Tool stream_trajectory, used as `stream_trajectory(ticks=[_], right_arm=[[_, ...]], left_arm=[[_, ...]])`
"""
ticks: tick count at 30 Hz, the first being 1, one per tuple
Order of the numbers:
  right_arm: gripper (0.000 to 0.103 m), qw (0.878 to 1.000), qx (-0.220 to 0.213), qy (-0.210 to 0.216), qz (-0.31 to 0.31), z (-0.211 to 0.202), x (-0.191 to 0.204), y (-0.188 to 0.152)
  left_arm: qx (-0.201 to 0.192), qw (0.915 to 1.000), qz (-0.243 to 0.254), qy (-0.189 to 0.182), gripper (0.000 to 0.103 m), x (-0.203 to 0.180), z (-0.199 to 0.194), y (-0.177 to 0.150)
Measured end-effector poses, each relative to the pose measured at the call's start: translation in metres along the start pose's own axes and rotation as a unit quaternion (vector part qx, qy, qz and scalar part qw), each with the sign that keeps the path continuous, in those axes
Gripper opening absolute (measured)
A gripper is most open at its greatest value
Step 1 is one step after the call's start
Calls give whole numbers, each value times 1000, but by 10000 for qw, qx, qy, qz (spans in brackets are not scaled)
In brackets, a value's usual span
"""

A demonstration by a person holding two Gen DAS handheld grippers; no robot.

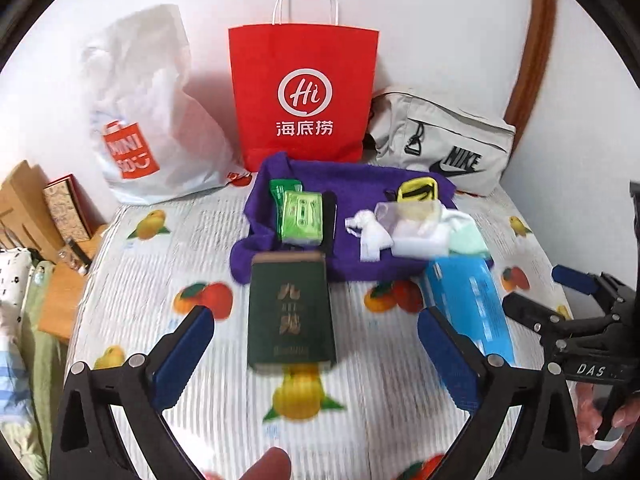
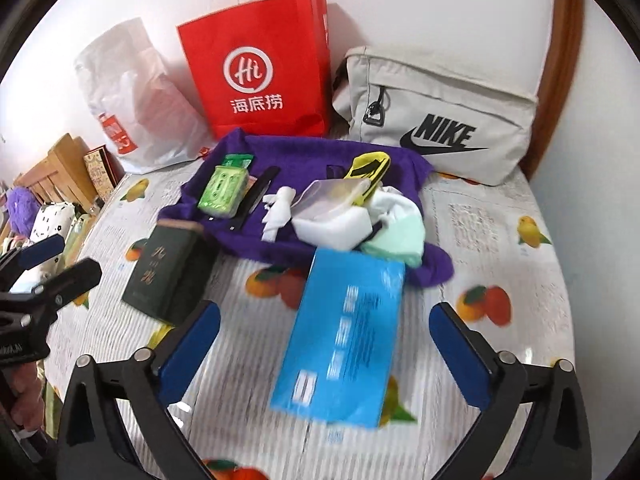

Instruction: Organize soft objects

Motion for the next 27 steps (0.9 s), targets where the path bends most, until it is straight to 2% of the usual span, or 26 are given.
stream_trajectory(ticks=[4, 10, 13, 18, 27], right_arm=[[103, 9998, -173, 0, 115, -34, 9, -24], [103, 9992, -339, -131, 163, -77, 18, -62], [103, 9987, -435, -203, 192, -96, 21, -80], [103, 9980, -569, -245, 147, -120, 28, -104], [103, 9960, -819, -311, 157, -146, 29, -121]], left_arm=[[-116, 9999, -62, -9, 103, 0, -29, -27], [-452, 9987, 30, 252, 103, 0, -71, -66], [-546, 9981, 21, 269, 103, 0, -91, -83], [-699, 9974, -64, 175, 103, -1, -120, -100], [-910, 9957, -56, 167, 103, -3, -145, -109]])
Point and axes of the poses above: each gripper's, at about its wrist camera, not at the fingertips, and z roughly the way its jaws point, x to its left, y to its top, the point moved 9 cm from there along z, roughly the way its jaws point, and after that the axes turned 9 degrees about -z, right-handed, at the moved point
